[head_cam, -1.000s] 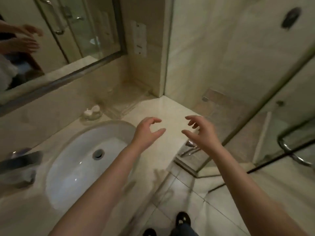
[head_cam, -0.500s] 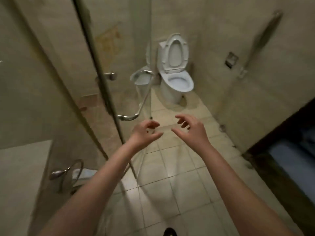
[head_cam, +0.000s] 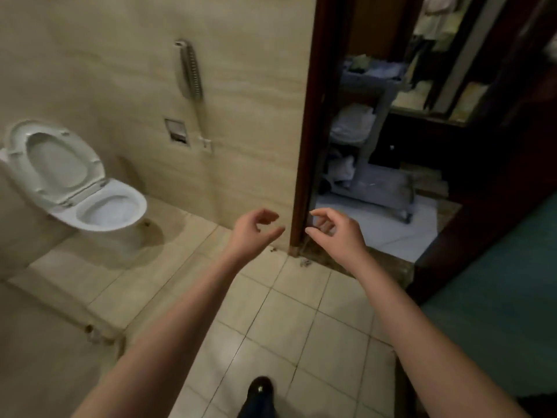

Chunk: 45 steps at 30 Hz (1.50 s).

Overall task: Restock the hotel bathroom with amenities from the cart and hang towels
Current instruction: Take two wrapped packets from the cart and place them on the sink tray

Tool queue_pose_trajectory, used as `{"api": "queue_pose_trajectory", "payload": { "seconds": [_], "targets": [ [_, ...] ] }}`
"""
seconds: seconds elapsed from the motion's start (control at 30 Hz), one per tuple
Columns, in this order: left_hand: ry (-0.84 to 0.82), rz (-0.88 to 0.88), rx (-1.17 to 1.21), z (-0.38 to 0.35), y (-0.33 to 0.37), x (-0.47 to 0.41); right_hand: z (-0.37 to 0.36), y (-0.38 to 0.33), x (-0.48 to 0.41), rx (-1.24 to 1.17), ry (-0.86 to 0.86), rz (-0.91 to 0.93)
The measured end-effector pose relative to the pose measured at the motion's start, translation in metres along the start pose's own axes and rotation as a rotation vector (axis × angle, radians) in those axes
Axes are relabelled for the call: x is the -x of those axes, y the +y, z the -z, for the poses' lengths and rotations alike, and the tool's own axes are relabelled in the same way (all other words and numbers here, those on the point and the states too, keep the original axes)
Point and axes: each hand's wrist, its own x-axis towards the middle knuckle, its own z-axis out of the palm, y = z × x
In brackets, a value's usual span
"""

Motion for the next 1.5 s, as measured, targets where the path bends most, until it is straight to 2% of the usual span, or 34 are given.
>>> {"api": "queue_pose_trajectory", "payload": {
  "seconds": [0.1,0.37,0.5,0.6,0.77,0.97,1.27,1.5],
  "targets": [
    [-0.086,-0.078,0.005,-0.026,0.008,-0.066,0.019,0.021,-0.041,0.027,0.086,-0.071],
    [-0.271,-0.157,0.036,-0.109,0.032,-0.227,0.075,0.083,-0.151,0.057,0.218,-0.282],
    [-0.385,-0.179,0.016,-0.166,0.049,-0.291,0.104,0.13,-0.203,0.078,0.238,-0.32],
    [-0.408,-0.177,0.0,-0.217,0.065,-0.354,0.135,0.174,-0.259,0.074,0.238,-0.329],
    [-0.354,-0.134,0.015,-0.292,0.099,-0.452,0.193,0.246,-0.357,0.045,0.255,-0.296],
    [-0.31,-0.097,-0.004,-0.344,0.13,-0.555,0.248,0.301,-0.474,0.033,0.242,-0.272],
    [-0.174,-0.077,0.03,-0.408,0.145,-0.742,0.284,0.373,-0.666,0.047,0.167,-0.201],
    [-0.098,0.025,0.038,-0.447,0.152,-0.918,0.307,0.409,-0.842,0.072,0.095,-0.138]
  ]
}}
